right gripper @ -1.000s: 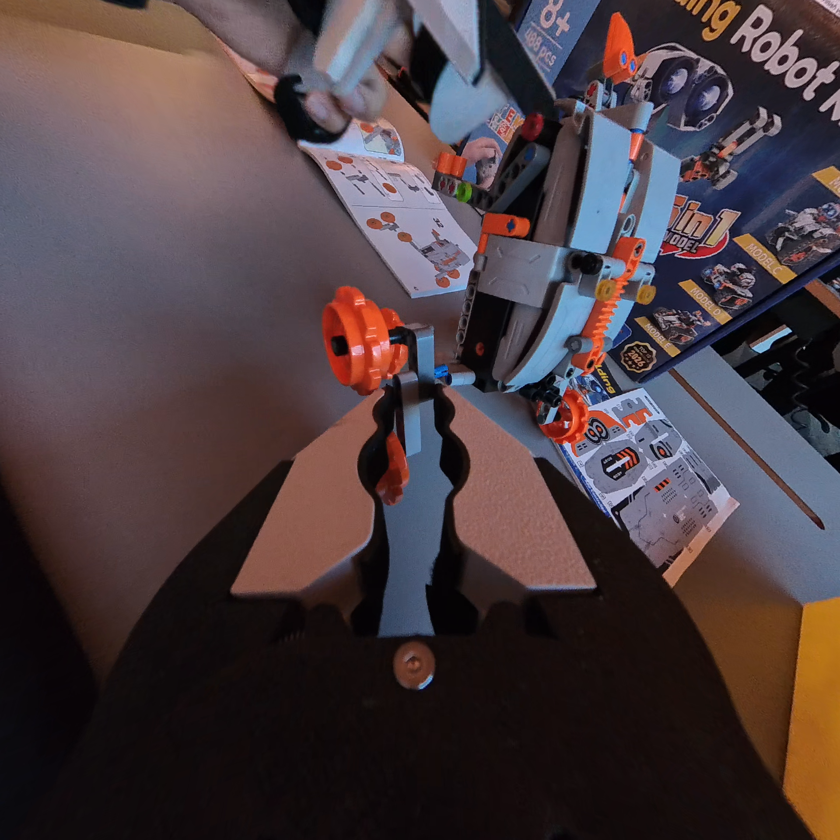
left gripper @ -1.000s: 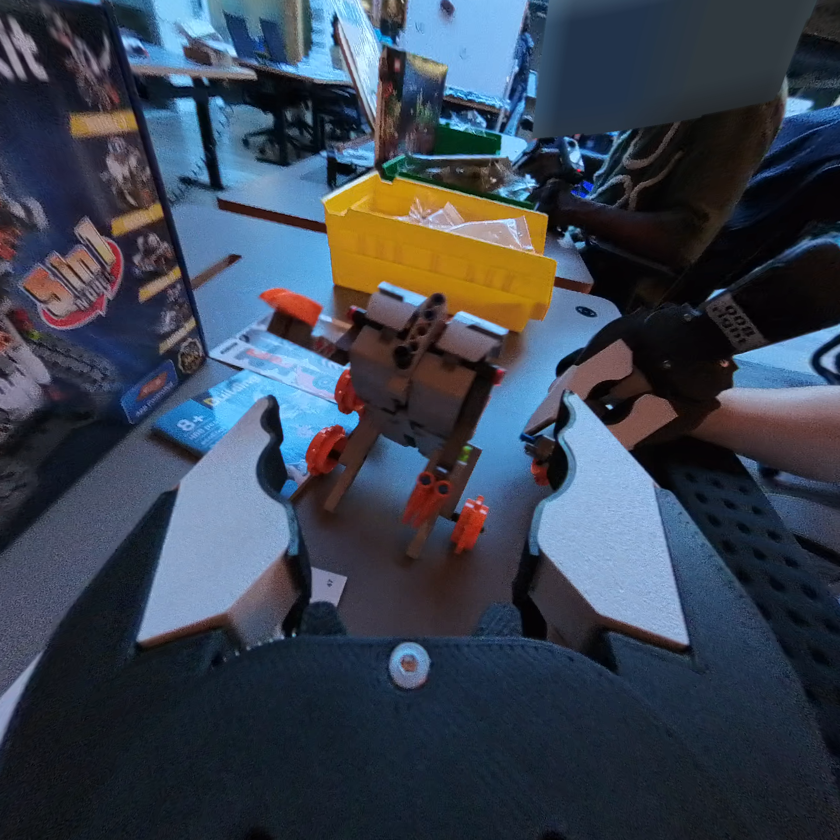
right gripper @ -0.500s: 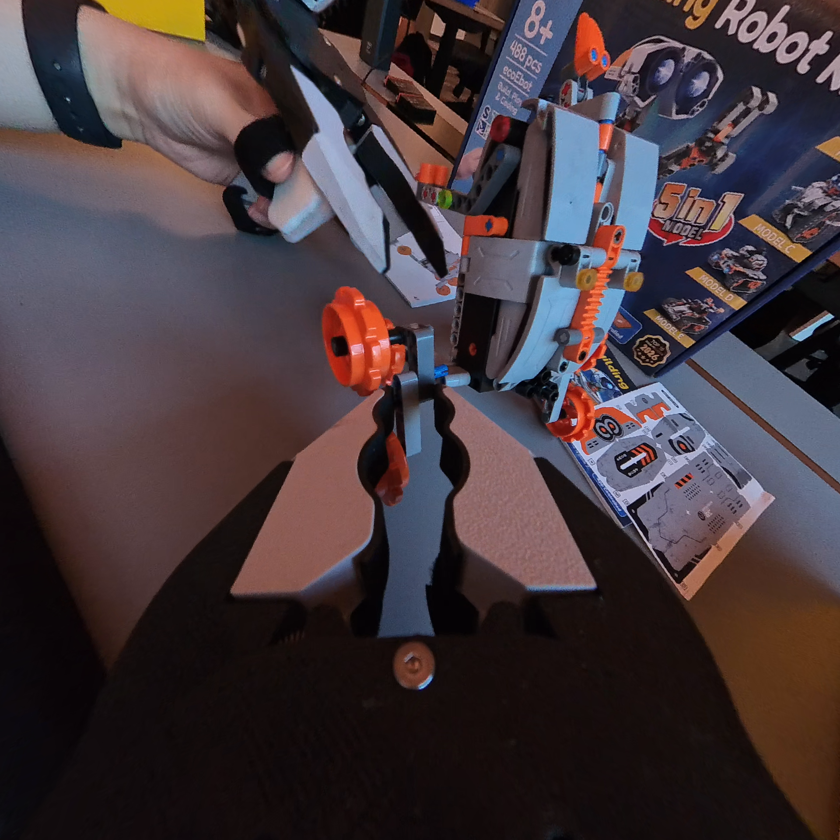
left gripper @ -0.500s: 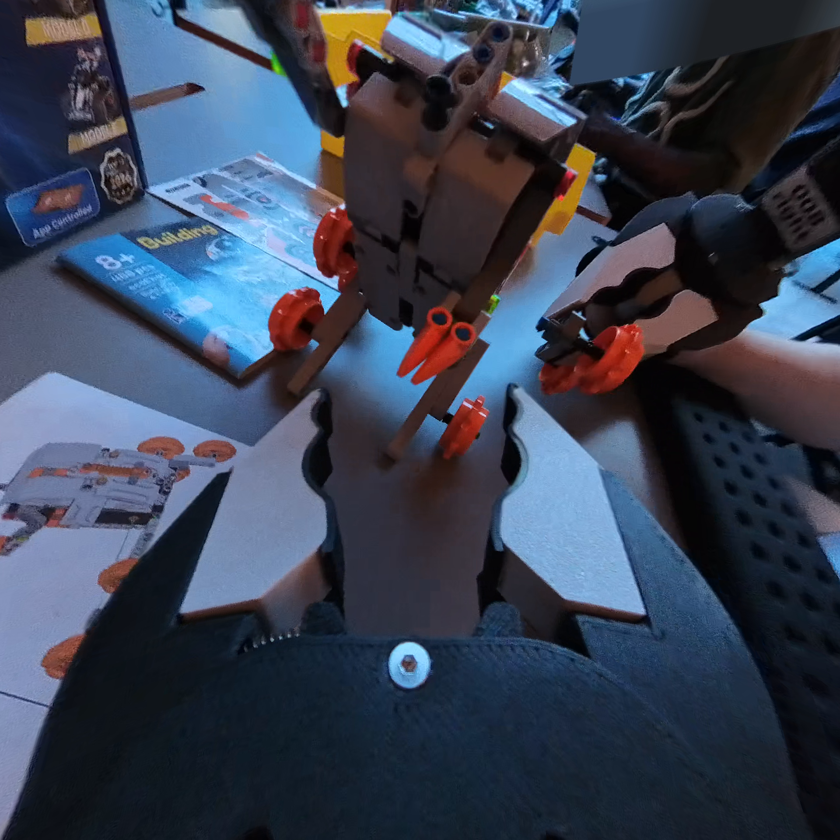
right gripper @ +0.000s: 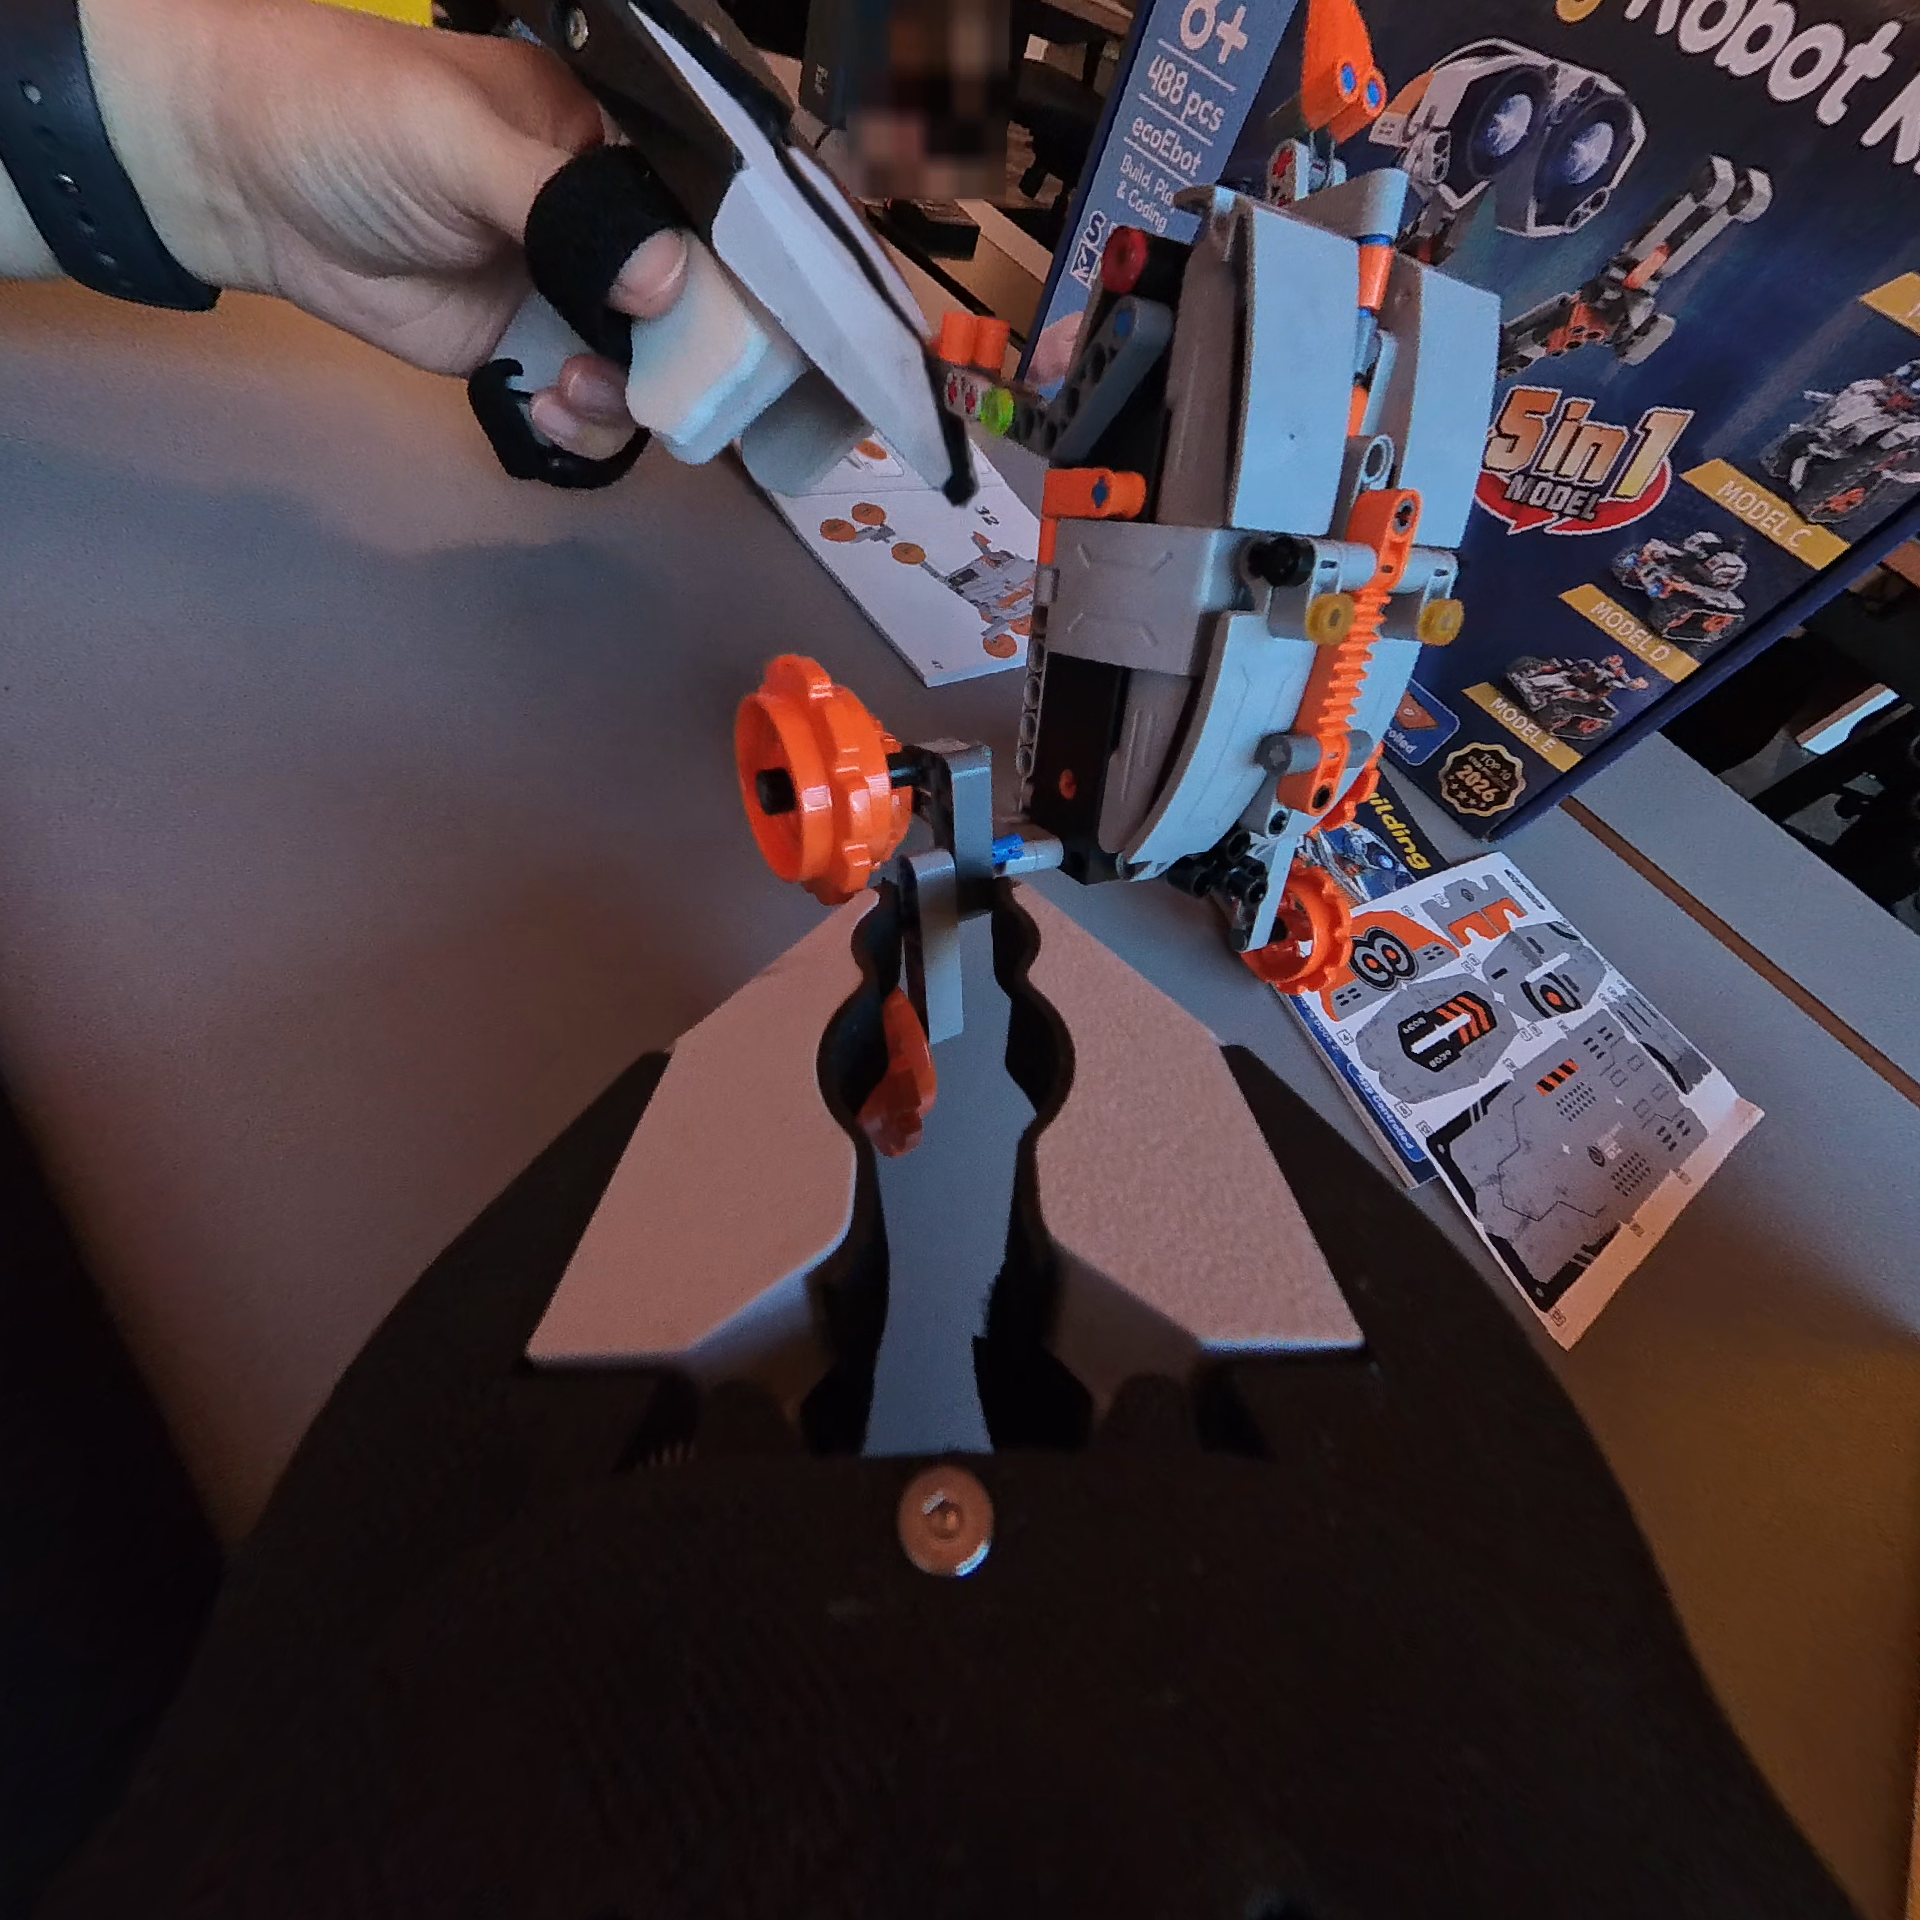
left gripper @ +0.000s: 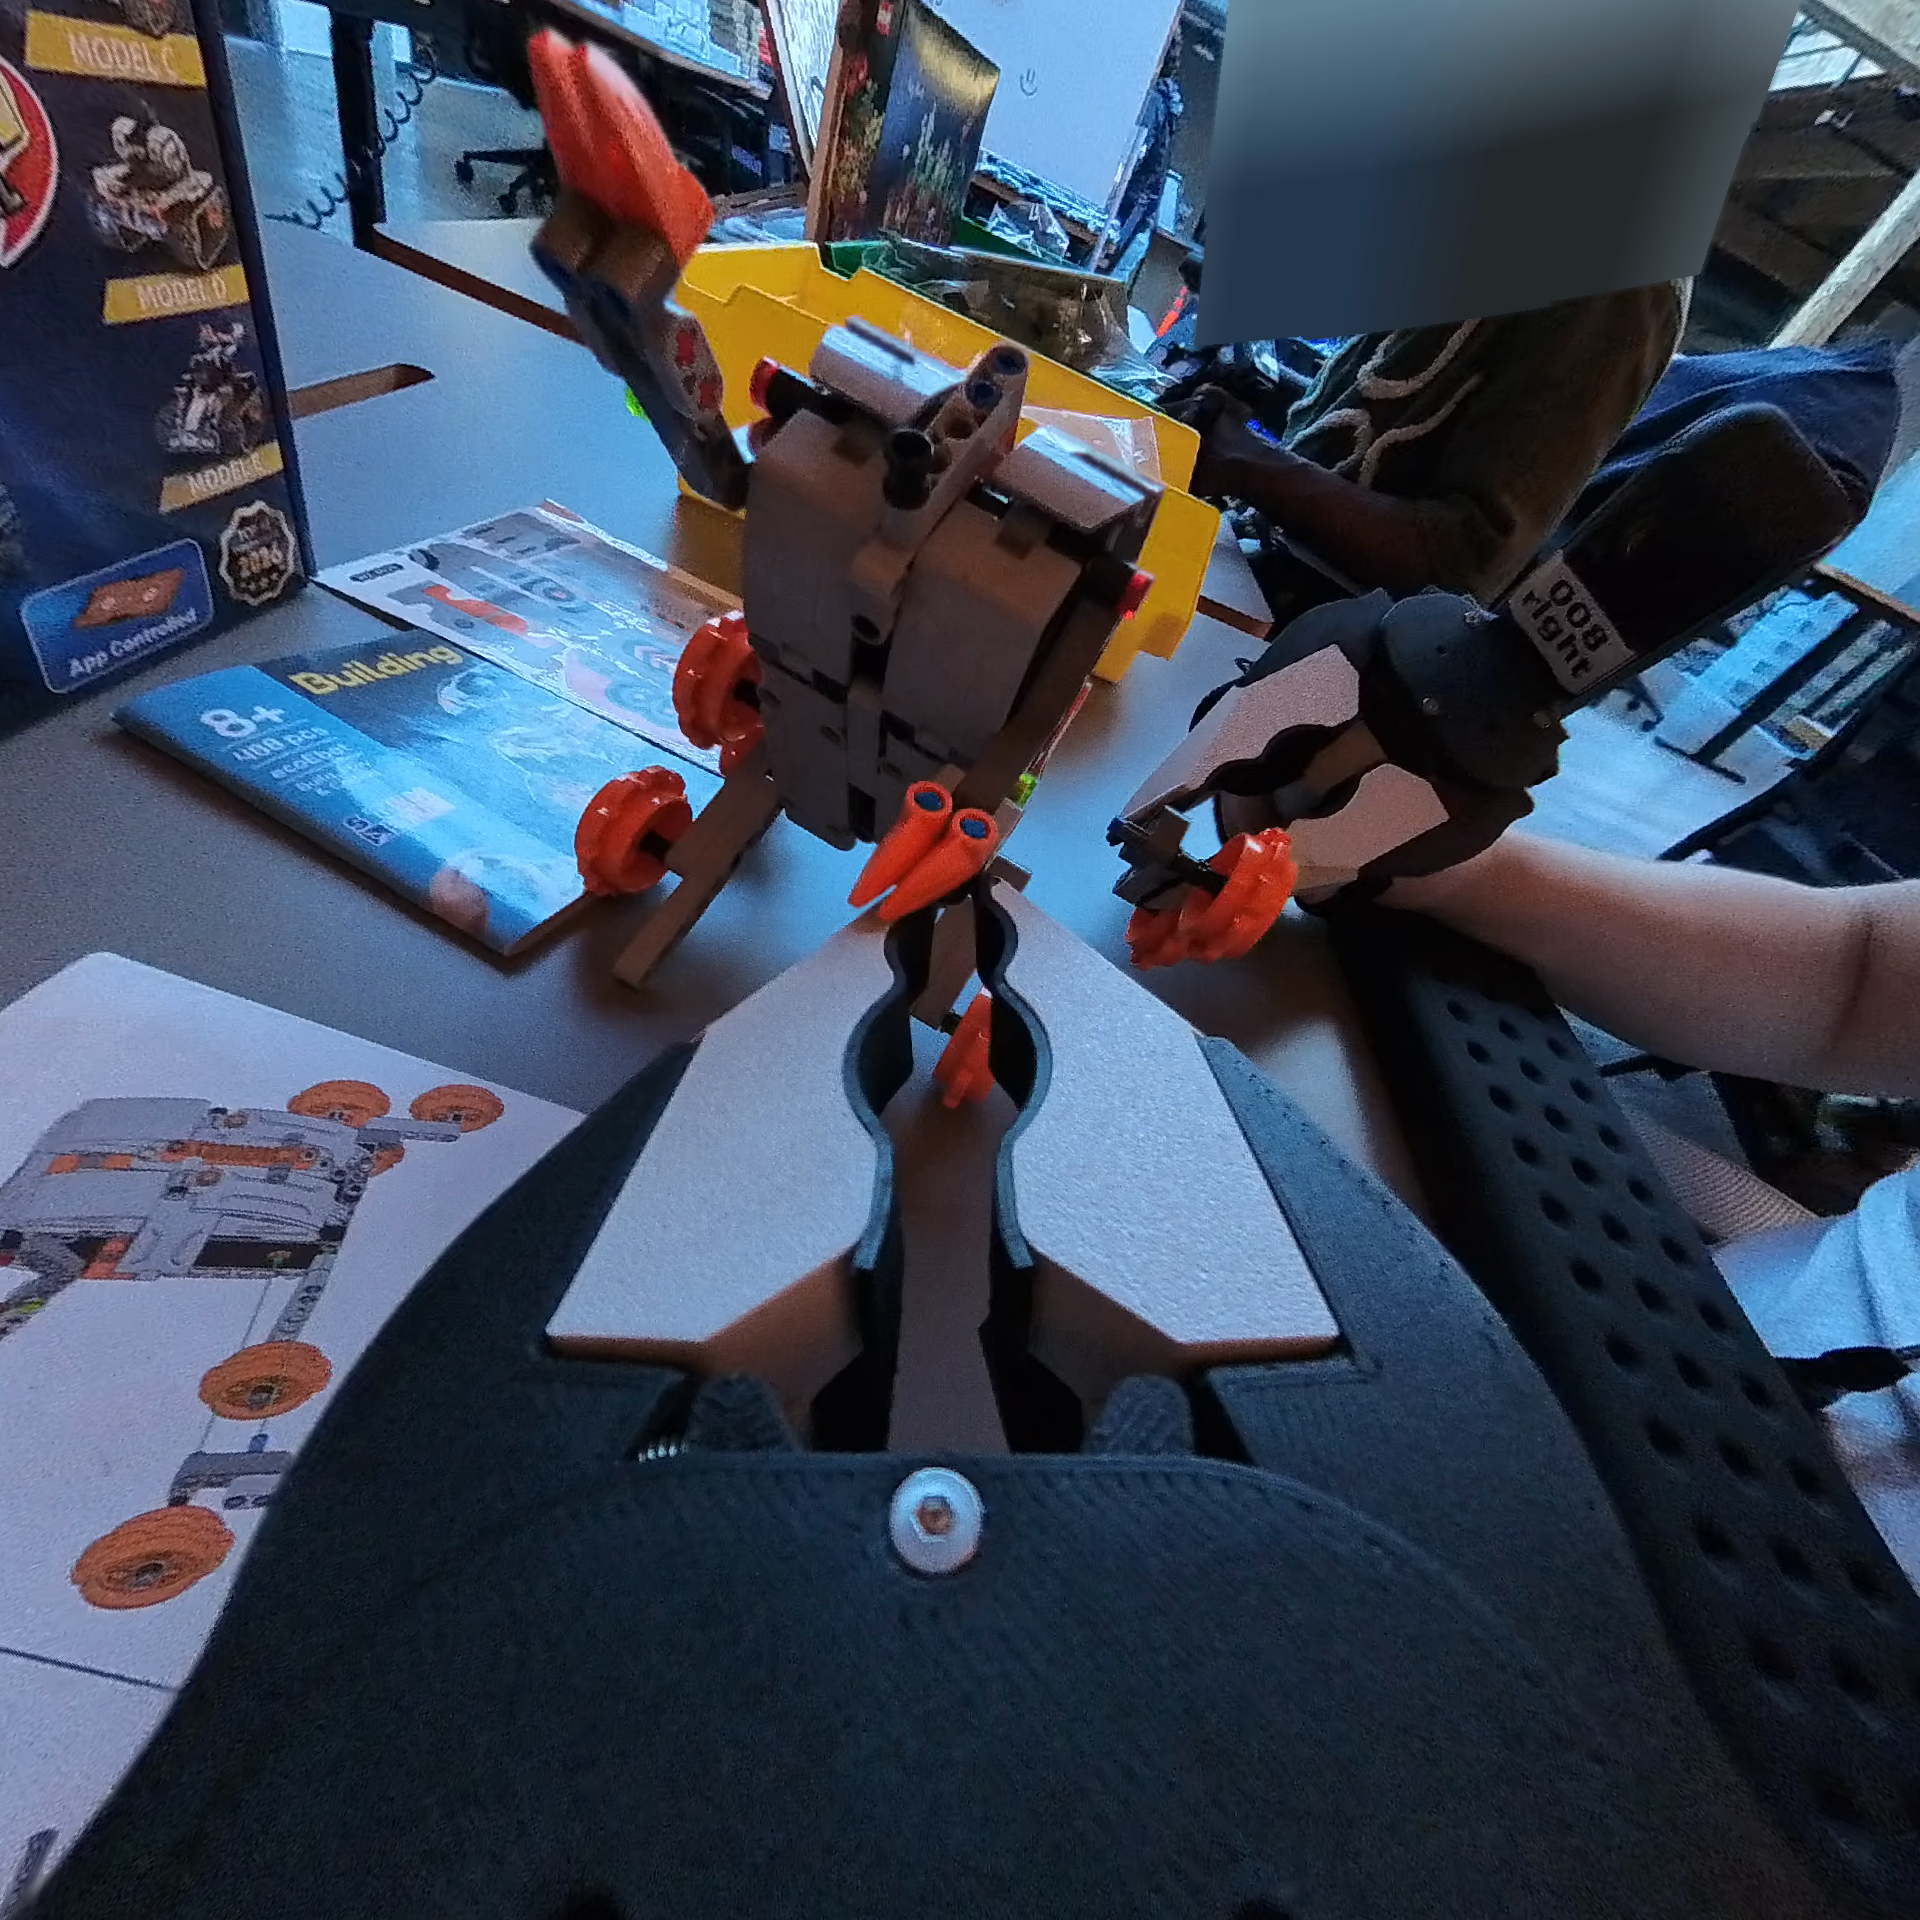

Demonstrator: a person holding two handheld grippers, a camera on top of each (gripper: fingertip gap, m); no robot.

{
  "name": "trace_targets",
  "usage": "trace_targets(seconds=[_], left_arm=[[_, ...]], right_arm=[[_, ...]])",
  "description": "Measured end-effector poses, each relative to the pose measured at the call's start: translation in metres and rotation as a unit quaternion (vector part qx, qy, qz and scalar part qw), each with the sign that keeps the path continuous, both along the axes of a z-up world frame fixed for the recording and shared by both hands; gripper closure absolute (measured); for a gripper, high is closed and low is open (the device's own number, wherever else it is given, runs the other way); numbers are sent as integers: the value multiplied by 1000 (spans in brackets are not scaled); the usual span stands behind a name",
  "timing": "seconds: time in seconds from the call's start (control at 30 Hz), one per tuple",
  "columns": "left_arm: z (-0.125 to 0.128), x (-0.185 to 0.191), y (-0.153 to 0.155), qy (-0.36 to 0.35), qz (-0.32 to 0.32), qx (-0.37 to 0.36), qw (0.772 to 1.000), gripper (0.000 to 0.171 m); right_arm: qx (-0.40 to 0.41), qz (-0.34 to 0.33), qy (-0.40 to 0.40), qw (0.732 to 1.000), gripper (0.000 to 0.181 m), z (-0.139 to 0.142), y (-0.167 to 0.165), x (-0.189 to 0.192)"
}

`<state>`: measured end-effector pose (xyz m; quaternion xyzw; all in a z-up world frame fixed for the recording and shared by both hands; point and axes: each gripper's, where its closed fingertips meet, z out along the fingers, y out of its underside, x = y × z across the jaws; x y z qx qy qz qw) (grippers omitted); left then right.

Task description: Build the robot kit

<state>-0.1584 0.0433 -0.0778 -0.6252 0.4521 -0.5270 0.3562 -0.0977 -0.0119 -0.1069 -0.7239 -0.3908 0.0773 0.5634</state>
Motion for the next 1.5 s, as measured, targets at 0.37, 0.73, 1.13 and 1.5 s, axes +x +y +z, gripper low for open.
trace_targets(seconds=[0.37, 0.73, 1.13, 1.5], left_arm=[[25, -9, 1, -35, 8, 0, 999, 170], [49, -8, 3, -65, 15, 9, 998, 158], [0, 48, 18, -22, 71, 66, 995, 42], [-10, 73, 18, -3, -58, 10, 998, 49]], right_arm=[[-4, -1, -5, 1000, 166, -2, 1, 0], [-9, 1, -7, 1000, 166, -4, 1, -1], [-10, 1, -7, 1000, 166, -5, 0, 0], [-12, 2, -6, 1000, 166, -5, 0, 0]])
